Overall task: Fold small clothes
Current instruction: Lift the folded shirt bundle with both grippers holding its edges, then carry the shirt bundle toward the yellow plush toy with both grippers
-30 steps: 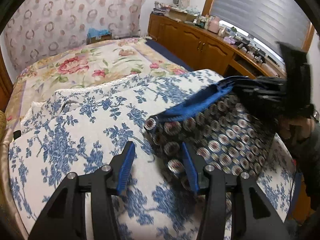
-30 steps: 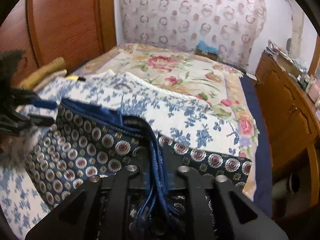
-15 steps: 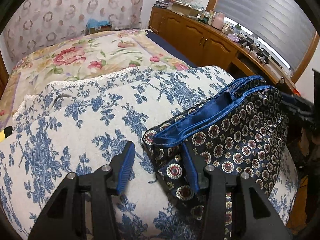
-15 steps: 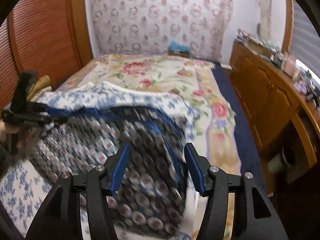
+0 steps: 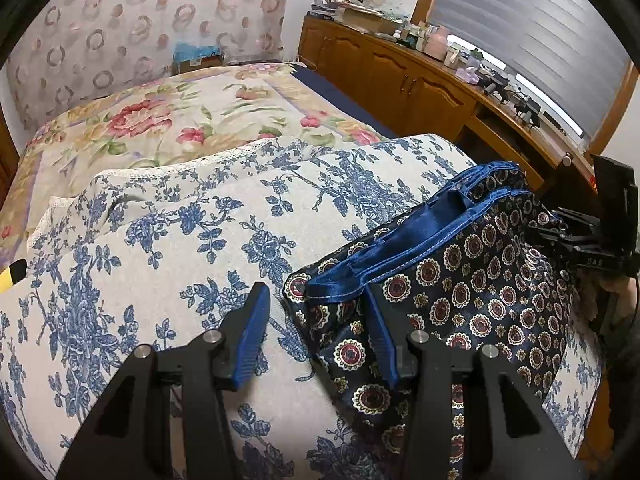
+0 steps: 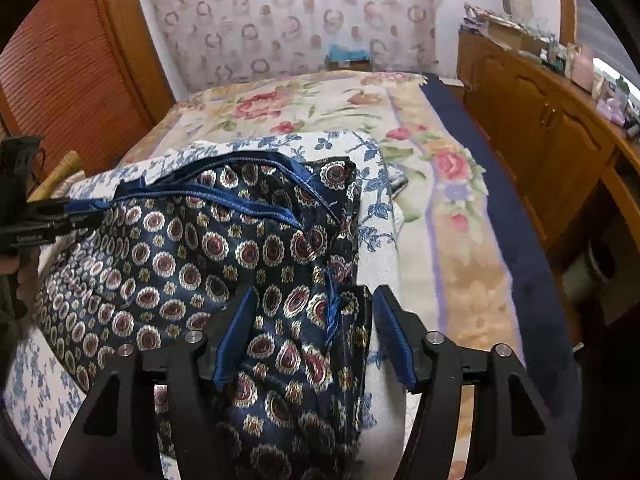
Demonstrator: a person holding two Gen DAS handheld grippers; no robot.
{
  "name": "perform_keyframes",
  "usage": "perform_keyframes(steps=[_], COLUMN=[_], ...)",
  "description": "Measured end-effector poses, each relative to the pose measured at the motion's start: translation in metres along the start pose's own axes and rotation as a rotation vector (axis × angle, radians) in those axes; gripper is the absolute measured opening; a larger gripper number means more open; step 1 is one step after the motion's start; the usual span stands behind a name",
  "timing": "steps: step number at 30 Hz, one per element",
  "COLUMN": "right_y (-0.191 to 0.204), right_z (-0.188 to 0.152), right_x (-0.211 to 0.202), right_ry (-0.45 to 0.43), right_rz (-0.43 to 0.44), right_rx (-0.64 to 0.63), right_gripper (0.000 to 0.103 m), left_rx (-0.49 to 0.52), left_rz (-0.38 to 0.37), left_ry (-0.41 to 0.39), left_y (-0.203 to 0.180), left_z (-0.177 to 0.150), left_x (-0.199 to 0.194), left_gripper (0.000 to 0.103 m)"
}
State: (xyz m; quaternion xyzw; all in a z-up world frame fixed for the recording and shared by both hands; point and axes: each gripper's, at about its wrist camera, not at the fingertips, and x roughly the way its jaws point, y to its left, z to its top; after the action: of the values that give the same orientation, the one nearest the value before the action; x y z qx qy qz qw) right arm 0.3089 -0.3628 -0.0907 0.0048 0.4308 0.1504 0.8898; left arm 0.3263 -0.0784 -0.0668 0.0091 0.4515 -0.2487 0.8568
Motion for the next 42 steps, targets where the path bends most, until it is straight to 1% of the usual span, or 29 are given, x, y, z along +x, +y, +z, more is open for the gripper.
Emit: perform_keyframes(steps=[4,6,7,8,9,10,11,12,13,14,16,19,21,24,26,29,32,36,42], right_y=[0.006,0.011,0.015,0.016,0.017,0.017,0.016,0.015,0.015,0.016,0.021,0.029,0.035,0.051,0.067,0.096,0.129,0.174,0.233], right_z=[0.007,0.007,0.007,0.007,0.007,0.007,0.007,0.007,0.007,0.007,0.006,0.008,0.01,0.017,0.025,0.039,0.053,0.072,0.097], right_x=[0.005,0.008,0.009,0.009,0.009,0.008,0.008,0.008,0.009,0.009,0.005,-0.009,-0.02,-0.039,-0.05,-0.061,-0.064,-0.063,-0.052], right_ry=[-0.011,-0.014,-0.012,-0.011,-0.011,-0.011,-0.011,-0.007,-0.002,0.002,-0.005,-0.052,-0.088,-0.141,-0.175,-0.201,-0.215,-0.233,-0.255], right_rz=[0.049,0.054,0.051,0.052,0.057,0.062,0.07,0.096,0.121,0.135,0.131,0.142,0.151,0.164,0.189,0.227,0.266,0.306,0.364], right_rx=[-0.014,-0.036,-0.049,-0.053,-0.054,-0.053,-0.051,-0.045,-0.04,-0.041,-0.061,-0.067,-0.076,-0.102,-0.135,-0.196,-0.263,-0.345,-0.441], right_gripper=[0.064,0.064,0.062,0.056,0.053,0.044,0.034,0.029,0.02,0.018,0.015,0.012,0.012,0.011,0.011,0.011,0.011,0.011,0.011], left_rx=[0.011,0.014,0.015,0.018,0.021,0.026,0.028,0.026,0.025,0.03,0.049,0.064,0.068,0.059,0.056,0.051,0.029,-0.007,-0.06], left_rz=[0.001,-0.005,-0.008,-0.015,-0.022,-0.028,-0.039,-0.051,-0.062,-0.074,-0.066,-0.06,-0.059,-0.064,-0.055,-0.009,0.047,0.132,0.225], left_ry=[0.001,0.001,0.0,-0.003,-0.004,-0.006,-0.003,0.001,0.005,0.006,-0.009,-0.058,-0.104,-0.179,-0.22,-0.283,-0.332,-0.384,-0.44], left_y=[0.0,-0.001,-0.001,-0.001,-0.002,-0.003,-0.004,-0.005,-0.006,-0.008,-0.013,-0.02,-0.023,-0.024,-0.022,-0.013,0.004,0.033,0.069], left_z=[0.001,0.002,0.002,0.002,0.002,0.003,0.003,0.004,0.004,0.003,0.002,0.001,-0.001,-0.005,-0.01,-0.02,-0.032,-0.051,-0.075], left_x=[0.001,0.003,0.003,0.004,0.004,0.005,0.005,0.006,0.006,0.004,-0.002,-0.022,-0.042,-0.079,-0.099,-0.131,-0.162,-0.2,-0.239], left_gripper=[0.047,0.047,0.047,0.047,0.045,0.036,0.031,0.022,0.011,0.007,0.005,0.005,0.004,0.004,0.004,0.004,0.004,0.004,0.004])
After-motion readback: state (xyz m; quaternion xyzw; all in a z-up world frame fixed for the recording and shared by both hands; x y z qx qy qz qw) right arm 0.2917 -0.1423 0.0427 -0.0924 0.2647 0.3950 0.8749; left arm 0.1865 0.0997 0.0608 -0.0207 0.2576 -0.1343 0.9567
